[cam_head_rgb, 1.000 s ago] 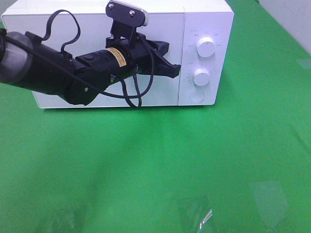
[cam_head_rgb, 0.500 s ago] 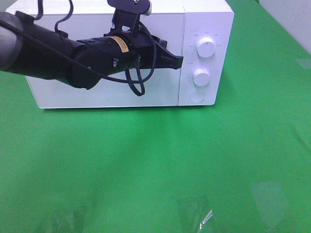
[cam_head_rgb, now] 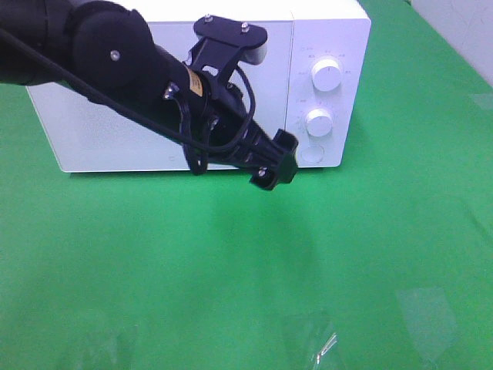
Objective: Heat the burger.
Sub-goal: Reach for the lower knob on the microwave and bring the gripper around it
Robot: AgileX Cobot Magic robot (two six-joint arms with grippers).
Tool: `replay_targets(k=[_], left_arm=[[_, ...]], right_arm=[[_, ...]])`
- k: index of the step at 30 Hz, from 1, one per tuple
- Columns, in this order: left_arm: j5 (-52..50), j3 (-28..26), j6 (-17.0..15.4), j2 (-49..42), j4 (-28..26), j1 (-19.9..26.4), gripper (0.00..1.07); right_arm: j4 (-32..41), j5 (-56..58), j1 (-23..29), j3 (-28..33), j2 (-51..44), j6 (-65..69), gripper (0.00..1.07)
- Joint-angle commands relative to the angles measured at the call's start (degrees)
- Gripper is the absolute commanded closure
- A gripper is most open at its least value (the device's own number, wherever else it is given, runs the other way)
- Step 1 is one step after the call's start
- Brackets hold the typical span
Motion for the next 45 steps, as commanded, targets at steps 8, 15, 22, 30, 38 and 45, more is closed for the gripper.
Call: replay_targets(k=[8, 15, 22, 30, 38, 45], left_arm=[[26.2, 0.1, -4.4, -5.2, 0.5, 0.1, 0.09], [34.7, 0.1, -7.3, -10.8, 1.4, 8.1, 0.09], [43.5, 0.1, -6.8, -17.8, 1.3, 23.5, 0.09], [50.4, 0.1, -3.0, -29.5, 1.3, 36.9, 0.09], [51.5, 0.1, -2.9, -45.7, 2.6, 38.1, 0.09], [51.5, 0.2, -2.9, -55.5, 3.2, 38.1, 0.09]], right_arm=[[-0.1, -0.1, -0.3, 0.0, -1.3, -0.4, 0.34], [-0.1, -0.1, -0.3, 0.0, -1.3, -0.4, 0.34], [-0.1, -0.1, -0.3, 0.0, -1.3, -0.3, 0.34], [-0.1, -0.1, -0.3, 0.0, -1.3, -0.4, 0.34], [-0.1, -0.1, -0.3, 0.0, -1.3, -0.4, 0.34], [-0.1, -0.1, -0.3, 0.0, -1.3, -0.4, 0.34]])
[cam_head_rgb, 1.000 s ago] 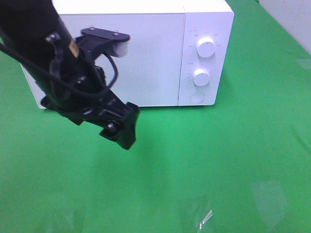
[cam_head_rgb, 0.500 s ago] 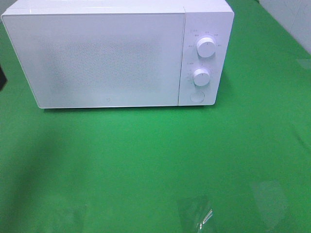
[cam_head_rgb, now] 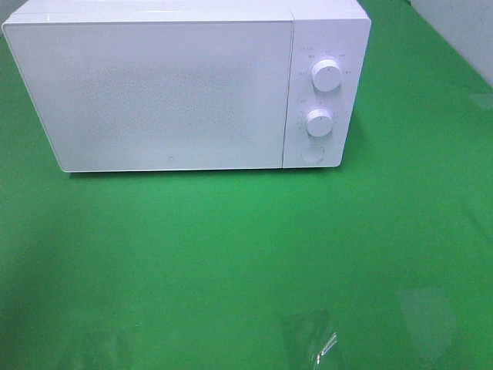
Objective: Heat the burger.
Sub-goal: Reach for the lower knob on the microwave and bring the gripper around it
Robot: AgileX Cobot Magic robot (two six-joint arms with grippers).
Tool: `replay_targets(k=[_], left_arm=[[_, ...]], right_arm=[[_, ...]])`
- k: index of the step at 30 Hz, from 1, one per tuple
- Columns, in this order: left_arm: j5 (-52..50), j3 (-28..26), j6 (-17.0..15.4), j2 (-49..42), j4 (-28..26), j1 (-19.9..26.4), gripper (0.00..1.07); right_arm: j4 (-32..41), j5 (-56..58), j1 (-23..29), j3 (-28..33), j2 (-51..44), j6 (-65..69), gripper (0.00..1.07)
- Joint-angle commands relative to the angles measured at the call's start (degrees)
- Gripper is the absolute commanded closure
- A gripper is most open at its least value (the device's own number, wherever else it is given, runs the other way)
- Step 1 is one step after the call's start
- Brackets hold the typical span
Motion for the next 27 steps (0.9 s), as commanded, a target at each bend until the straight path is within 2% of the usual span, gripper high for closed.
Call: replay_targets(k=[1, 2, 5, 6, 7, 8, 9, 10, 11, 12, 13, 14, 15, 17, 18, 19, 24, 26, 27], left_arm=[[3.6, 1.0, 0.2, -7.0, 0.5, 0.1, 0.09], [3.6, 3.2, 0.2, -10.0, 0.6, 0.1, 0.09], [3.6, 4.7, 0.2, -10.9, 0.6, 0.1, 0.09], [3.6, 9.1, -0.1, -14.0, 0.5, 0.1, 0.09], [3.6, 9.1, -0.1, -14.0, 0.5, 0.1, 0.09], [3.6, 14.0, -0.5, -17.2, 0.5, 0.1, 0.09], [3.6, 14.0, -0.5, -17.2, 0.5, 0.1, 0.09], [2.9, 18.4, -0.5, -20.2, 0.5, 0.1, 0.09], [2.9, 18.4, -0.5, -20.2, 0.5, 0.1, 0.09], [1.5, 22.6, -0.5, -23.0, 0.5, 0.1, 0.09], [1.5, 22.6, -0.5, -23.0, 0.5, 0.1, 0.09], [-0.2, 26.5, -0.4, -25.5, 0.5, 0.1, 0.09], [-0.2, 26.5, -0.4, -25.5, 0.5, 0.1, 0.09], [-4.3, 33.9, -0.4, -29.7, 0.7, 0.1, 0.09], [-4.3, 33.9, -0.4, -29.7, 0.7, 0.1, 0.09], [-5.4, 37.0, -0.2, -30.9, 0.7, 0.1, 0.09], [-9.1, 38.0, -0.3, -31.8, 0.7, 0.1, 0.09], [-9.4, 38.8, 0.6, -31.8, 0.7, 0.1, 0.09], [-10.3, 39.4, 2.6, -31.8, 1.3, 0.1, 0.09]], right_arm=[[-0.4, -0.1, -0.3, 0.0, -1.3, -0.4, 0.34], [-0.4, -0.1, -0.3, 0.0, -1.3, -0.4, 0.34], [-0.4, -0.1, -0.3, 0.0, -1.3, -0.4, 0.34], [-0.4, -0.1, -0.3, 0.0, -1.3, -0.4, 0.34], [-0.4, -0.1, -0.3, 0.0, -1.3, -0.4, 0.34], [-0.4, -0.1, -0.3, 0.0, -1.3, -0.4, 0.34], [-0.4, -0.1, -0.3, 0.0, -1.3, -0.4, 0.34], [-0.4, -0.1, -0.3, 0.0, -1.3, -0.4, 0.34], [-0.4, -0.1, -0.3, 0.0, -1.3, -0.4, 0.34], [-0.4, -0.1, -0.3, 0.0, -1.3, -0.4, 0.34], [-0.4, -0.1, -0.3, 0.0, -1.3, -0.4, 0.34], [-0.4, -0.1, -0.3, 0.0, -1.3, -0.4, 0.34], [-0.4, -0.1, -0.3, 0.0, -1.3, -0.4, 0.34], [-0.4, -0.1, -0.3, 0.0, -1.3, -0.4, 0.34], [-0.4, -0.1, -0.3, 0.0, -1.3, -0.4, 0.34], [-0.5, -0.1, -0.3, 0.0, -1.3, -0.3, 0.34], [-0.5, -0.1, -0.3, -0.1, -1.3, -0.3, 0.34], [-0.5, -0.1, -0.3, -0.1, -1.3, -0.2, 0.34], [-0.5, -0.1, -0.3, -0.1, -1.3, -0.2, 0.34]])
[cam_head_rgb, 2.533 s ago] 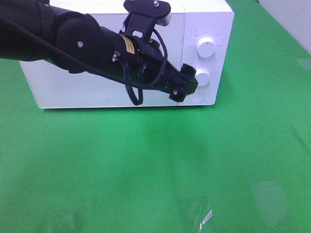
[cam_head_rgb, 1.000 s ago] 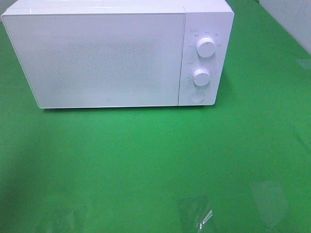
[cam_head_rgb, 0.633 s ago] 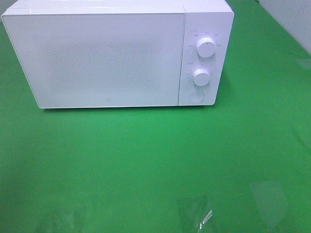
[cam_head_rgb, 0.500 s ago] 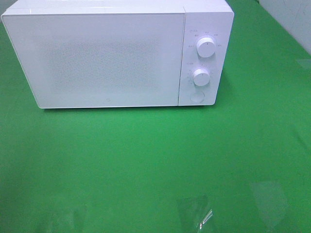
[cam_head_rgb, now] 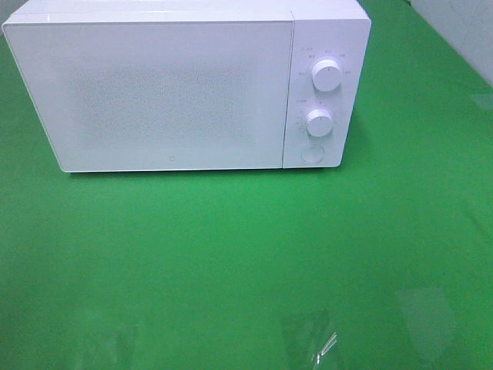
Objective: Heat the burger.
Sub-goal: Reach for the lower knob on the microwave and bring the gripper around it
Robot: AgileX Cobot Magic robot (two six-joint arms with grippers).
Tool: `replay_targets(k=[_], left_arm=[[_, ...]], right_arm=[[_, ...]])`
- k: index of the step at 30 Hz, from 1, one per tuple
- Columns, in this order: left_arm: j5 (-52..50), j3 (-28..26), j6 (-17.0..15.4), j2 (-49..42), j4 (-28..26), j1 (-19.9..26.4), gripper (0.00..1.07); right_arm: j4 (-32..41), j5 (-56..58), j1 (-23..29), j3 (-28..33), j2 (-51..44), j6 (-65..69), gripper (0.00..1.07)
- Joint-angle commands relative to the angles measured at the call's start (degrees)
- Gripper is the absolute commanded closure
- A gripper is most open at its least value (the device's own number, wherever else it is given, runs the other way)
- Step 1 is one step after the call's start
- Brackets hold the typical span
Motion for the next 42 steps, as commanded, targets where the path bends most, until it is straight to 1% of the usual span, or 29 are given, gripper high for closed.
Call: replay_targets(k=[1, 2, 3, 5, 17, 18, 19, 20, 21, 22, 23, 24, 25, 26, 27, 28, 29, 31, 32, 33, 42], left_arm=[[-1.8, 0.9, 2.2, -0.5, 0.6, 0.1, 0.09], [-1.8, 0.9, 3.7, -0.5, 1.0, 0.1, 0.09], [-1.8, 0.9, 3.7, -0.5, 1.0, 0.1, 0.09], [-1.7, 0.9, 5.8, -0.5, 1.4, 0.1, 0.09], [-1.7, 0.9, 5.8, -0.5, 3.0, 0.1, 0.09], [-1.7, 0.9, 5.8, -0.5, 3.0, 1.1, 0.09], [-1.7, 0.9, 5.8, -0.5, 3.0, 1.1, 0.09], [-1.7, 0.9, 5.8, -0.9, 3.0, 4.0, 0.09], [-1.7, 0.9, 5.8, -0.9, 3.0, 4.0, 0.09], [-1.7, 0.9, 5.8, -2.5, 3.0, 7.0, 0.09], [-1.7, 0.9, 5.8, -2.5, 3.0, 7.0, 0.09], [-1.7, 0.9, 5.8, -5.2, 3.0, 8.1, 0.09], [-1.7, 0.9, 5.8, -5.2, 3.0, 8.1, 0.09], [-1.7, 0.9, 5.8, -8.0, 3.0, 8.1, 0.09], [-1.7, 0.9, 5.8, -8.0, 3.0, 8.1, 0.09], [-1.7, 0.9, 5.8, -11.2, 3.0, 8.1, 0.09], [-1.7, 0.9, 5.8, -11.2, 3.0, 8.1, 0.09], [-1.7, 0.9, 5.8, -18.1, 3.0, 8.1, 0.09], [-1.7, 0.9, 5.8, -18.1, 3.0, 8.1, 0.09], [-1.7, 0.9, 5.8, -20.9, 3.0, 8.1, 0.09], [-1.7, 0.9, 5.8, -20.7, 3.0, 8.0, 0.09]], right_arm=[[-0.5, -0.1, -0.3, -0.1, -1.3, -0.2, 0.34], [-0.5, -0.1, -0.3, -0.1, -1.3, -0.2, 0.34], [-0.5, -0.1, -0.3, -0.1, -1.3, -0.2, 0.34], [-0.5, -0.1, -0.3, -0.1, -1.3, -0.2, 0.34], [-0.5, -0.1, -0.3, -0.1, -1.3, -0.2, 0.34], [-0.5, -0.1, -0.3, -0.1, -1.3, -0.2, 0.34], [-0.5, -0.1, -0.3, -0.1, -1.3, -0.2, 0.34], [-0.5, -0.1, -0.3, -0.1, -1.3, -0.2, 0.34], [-0.5, -0.1, -0.3, -0.1, -1.3, -0.2, 0.34], [-0.5, -0.1, -0.3, -0.1, -1.3, -0.2, 0.34], [-0.5, -0.1, -0.3, -0.1, -1.3, -0.2, 0.34], [-0.5, -0.1, -0.3, -0.1, -1.3, -0.2, 0.34], [-0.5, -0.1, -0.3, -0.1, -1.3, -0.2, 0.34], [-0.5, -0.1, -0.3, -0.1, -1.3, -0.2, 0.34], [-0.5, -0.1, -0.3, -0.1, -1.3, -0.2, 0.34], [-0.5, -0.1, -0.3, -0.1, -1.3, -0.2, 0.34], [-0.5, -0.1, -0.3, -0.1, -1.3, -0.2, 0.34], [-0.5, -0.1, -0.3, -0.1, -1.3, -0.2, 0.34], [-0.5, -0.1, -0.3, -0.1, -1.3, -0.2, 0.34], [-0.5, -0.1, -0.3, -0.1, -1.3, -0.2, 0.34], [-0.5, -0.1, -0.3, -0.1, -1.3, -0.1, 0.34]])
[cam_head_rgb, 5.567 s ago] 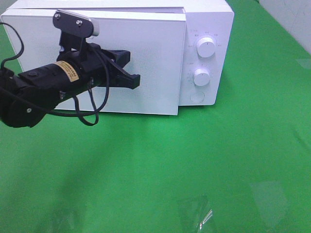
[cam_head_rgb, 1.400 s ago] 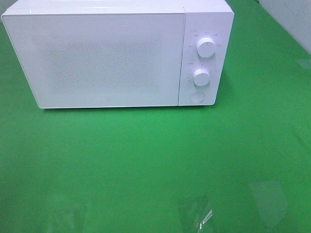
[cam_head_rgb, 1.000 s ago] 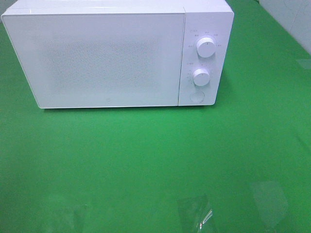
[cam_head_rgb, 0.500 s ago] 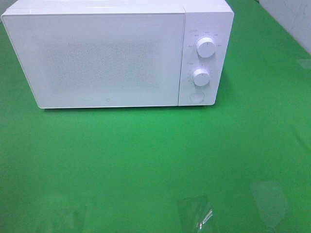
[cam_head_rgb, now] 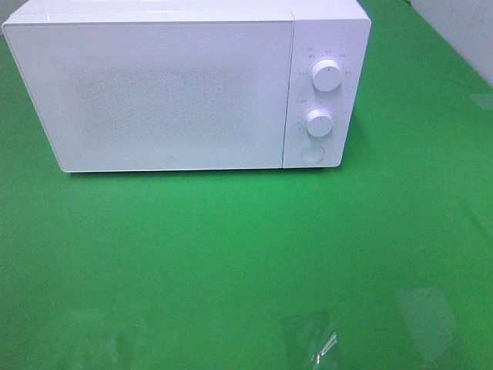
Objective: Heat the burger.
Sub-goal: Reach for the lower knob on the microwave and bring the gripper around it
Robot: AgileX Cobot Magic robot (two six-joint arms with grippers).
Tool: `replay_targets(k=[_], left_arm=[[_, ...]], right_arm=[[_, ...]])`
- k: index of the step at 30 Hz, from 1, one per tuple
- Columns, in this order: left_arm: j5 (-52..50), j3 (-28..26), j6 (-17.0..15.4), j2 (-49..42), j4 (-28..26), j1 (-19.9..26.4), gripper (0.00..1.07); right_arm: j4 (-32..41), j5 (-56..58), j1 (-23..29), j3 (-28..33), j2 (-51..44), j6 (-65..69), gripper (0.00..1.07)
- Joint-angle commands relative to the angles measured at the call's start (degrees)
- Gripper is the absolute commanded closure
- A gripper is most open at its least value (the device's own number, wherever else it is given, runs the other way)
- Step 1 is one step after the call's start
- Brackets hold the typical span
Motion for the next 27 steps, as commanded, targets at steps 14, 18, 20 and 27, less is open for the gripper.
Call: replay_targets(k=[14, 18, 20, 27], left_arm=[[-0.7, 0.2, 0.2, -1.4, 0.0, 0.0, 0.09], [-0.7, 0.2, 0.2, -1.4, 0.0, 0.0, 0.09], [-0.7, 0.2, 0.2, -1.4, 0.0, 0.0, 0.09], [-0.7, 0.2, 0.2, -1.4, 0.0, 0.0, 0.09]], right_arm=[[-0.5, -0.1, -0.3, -0.1, -1.3, -0.1, 0.34], [-0.5, -0.1, -0.3, -0.1, -1.3, -0.2, 0.34], [-0.5, -0.1, -0.3, -0.1, -1.3, -0.2, 0.34], [-0.5, -0.1, -0.3, -0.1, -1.3, -0.2, 0.34]])
